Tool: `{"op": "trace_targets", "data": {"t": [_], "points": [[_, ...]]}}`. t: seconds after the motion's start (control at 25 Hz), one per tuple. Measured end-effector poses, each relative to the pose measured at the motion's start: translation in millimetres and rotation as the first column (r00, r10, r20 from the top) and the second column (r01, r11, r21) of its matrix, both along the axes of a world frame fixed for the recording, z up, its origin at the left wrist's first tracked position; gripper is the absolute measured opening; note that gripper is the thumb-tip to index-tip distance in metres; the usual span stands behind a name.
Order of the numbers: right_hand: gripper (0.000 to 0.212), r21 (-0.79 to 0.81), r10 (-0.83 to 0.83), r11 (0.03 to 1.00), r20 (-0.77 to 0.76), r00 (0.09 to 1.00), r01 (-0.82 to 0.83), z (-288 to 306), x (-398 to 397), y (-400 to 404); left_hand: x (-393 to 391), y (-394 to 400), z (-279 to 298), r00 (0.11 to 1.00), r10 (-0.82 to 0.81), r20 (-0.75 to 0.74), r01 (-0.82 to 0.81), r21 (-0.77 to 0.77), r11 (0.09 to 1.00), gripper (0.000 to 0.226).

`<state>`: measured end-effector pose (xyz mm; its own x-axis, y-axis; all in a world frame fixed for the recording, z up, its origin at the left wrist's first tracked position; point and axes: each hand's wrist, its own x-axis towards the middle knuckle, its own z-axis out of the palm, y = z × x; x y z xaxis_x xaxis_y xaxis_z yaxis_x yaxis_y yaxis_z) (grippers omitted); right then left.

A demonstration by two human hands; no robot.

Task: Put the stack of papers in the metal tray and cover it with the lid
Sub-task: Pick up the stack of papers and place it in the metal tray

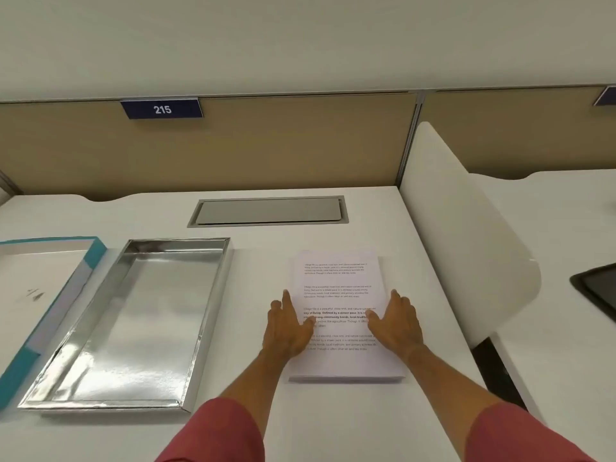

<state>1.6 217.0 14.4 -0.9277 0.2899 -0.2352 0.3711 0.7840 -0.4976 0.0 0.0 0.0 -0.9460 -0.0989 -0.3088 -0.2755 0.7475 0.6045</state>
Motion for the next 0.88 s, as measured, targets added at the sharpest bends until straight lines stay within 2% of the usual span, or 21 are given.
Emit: {"op": "trace_targets", "data": {"t": [0.16, 0.32, 0.6, 0.72, 0.88], "points": [[0.059, -0.105, -0.107, 0.989, 0.027, 0.994, 0.109, -4.5, -3.2, -1.5, -6.9, 3.5, -3.1, 0.998, 0.060, 0.029, -0.060, -0.006, 0.998, 0.083], [0.056, -0.210, -0.223, 0.948, 0.101, 0.970, 0.240, -0.7, -17.8, -0.4, -17.4, 5.2, -3.6, 0.984, 0.165, 0.072, -0.167, 0.032, 0.985, 0.071], [0.037, -0.402, -0.246, 0.860, 0.215, 0.945, 0.315, 1.8, -34.4, 10.3, -34.1, 6.8, -5.0, 0.941, 0.283, 0.188, -0.311, 0.141, 0.940, 0.064], [0.040, -0.369, -0.220, 0.883, 0.219, 0.951, 0.289, 4.0, -38.7, 9.4, -38.4, 6.7, -4.8, 0.931, 0.291, 0.221, -0.328, 0.157, 0.931, 0.064], [0.037, -0.326, -0.230, 0.906, 0.158, 0.960, 0.271, 6.2, -41.5, 3.2, -42.6, 5.5, -1.5, 0.949, 0.255, 0.184, -0.285, 0.162, 0.945, 0.054]]}}
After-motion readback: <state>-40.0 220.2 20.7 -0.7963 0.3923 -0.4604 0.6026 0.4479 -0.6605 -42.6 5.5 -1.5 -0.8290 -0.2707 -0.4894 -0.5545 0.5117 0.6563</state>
